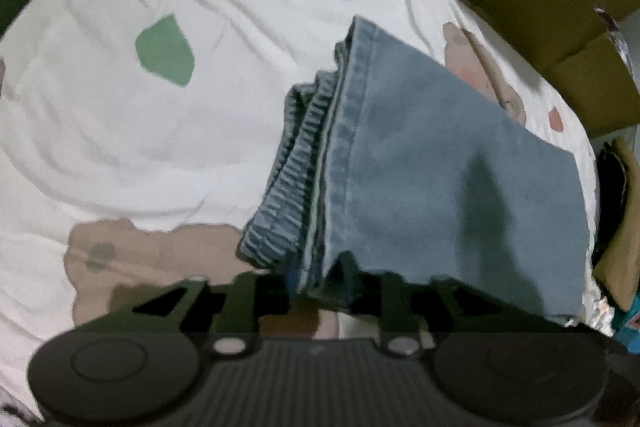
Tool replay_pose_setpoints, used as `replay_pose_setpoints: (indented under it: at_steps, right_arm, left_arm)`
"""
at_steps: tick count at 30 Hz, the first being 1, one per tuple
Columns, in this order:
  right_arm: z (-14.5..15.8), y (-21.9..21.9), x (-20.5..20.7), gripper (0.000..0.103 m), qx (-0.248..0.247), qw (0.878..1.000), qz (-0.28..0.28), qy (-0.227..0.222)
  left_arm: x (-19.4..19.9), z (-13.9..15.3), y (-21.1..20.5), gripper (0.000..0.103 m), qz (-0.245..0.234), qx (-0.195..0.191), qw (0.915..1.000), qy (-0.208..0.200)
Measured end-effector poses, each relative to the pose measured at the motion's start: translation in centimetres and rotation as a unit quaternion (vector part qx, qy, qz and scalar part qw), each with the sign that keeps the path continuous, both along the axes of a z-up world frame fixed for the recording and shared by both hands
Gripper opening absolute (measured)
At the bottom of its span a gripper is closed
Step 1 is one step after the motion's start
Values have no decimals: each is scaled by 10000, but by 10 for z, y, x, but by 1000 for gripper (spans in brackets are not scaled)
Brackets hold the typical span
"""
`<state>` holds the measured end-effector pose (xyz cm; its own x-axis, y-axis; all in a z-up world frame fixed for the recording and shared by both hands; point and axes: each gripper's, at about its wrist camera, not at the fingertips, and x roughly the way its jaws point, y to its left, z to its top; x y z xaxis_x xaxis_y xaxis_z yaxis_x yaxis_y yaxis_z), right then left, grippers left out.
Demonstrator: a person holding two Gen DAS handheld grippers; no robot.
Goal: Fold clothes
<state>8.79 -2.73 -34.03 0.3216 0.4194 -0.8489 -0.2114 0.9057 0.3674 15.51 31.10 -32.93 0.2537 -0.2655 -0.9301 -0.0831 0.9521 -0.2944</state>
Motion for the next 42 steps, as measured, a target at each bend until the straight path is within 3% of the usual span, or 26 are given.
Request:
replay_pose_setpoints:
  at_steps: [2, 9, 16, 18, 20, 24, 28, 36, 37, 39, 42]
  right_arm:
    - [-2, -2, -1, 88, -18, 10000, -20, 36]
    - [-1, 0, -1, 88, -102, 9999, -39, -19]
    - [-3, -1, 0, 88, -163, 9998, -117, 0]
    - [-4, 0, 1, 88, -146, 9998, -105, 17]
    - [-3, 1, 0, 88, -156, 9999, -67, 3]
    - [-5, -2, 0, 88, -169, 9998, -57, 33]
    - [-7, -5, -2, 88, -180, 9997, -137, 64]
    - [-7, -13, -1, 88, -160, 9995, -271, 75]
    - [-8, -12, -1, 88, -150, 9995, -281, 75]
    - [-9, -11, 1, 88, -129, 9994, -300, 74]
    - [-7, -10, 2, 88, -114, 9995, -282, 22]
  left_arm:
    - [2, 2, -2, 42, -65, 76, 9999, -83]
    - [24, -7, -1, 42, -117, -105, 9997, -164]
    - [43, -21, -1, 42, -159, -523, 9984, -123]
    - [47, -18, -4, 41, -241, -566, 9979, -177]
    - [50, -14, -4, 36, -310, -749, 9964, -239]
    - [54, -5, -1, 36, -347, -1169, 9919, -361]
    - [56, -11, -7, 36, -366, -1008, 9936, -346]
    - [47, -26, -2, 36, -269, -1072, 9938, -88]
    - [45, -26, -2, 34, -274, -1080, 9938, -67]
    - [42, -26, -1, 13, -263, -1066, 9940, -31]
    - [42, -20, 5, 10, -121, -1160, 9932, -10]
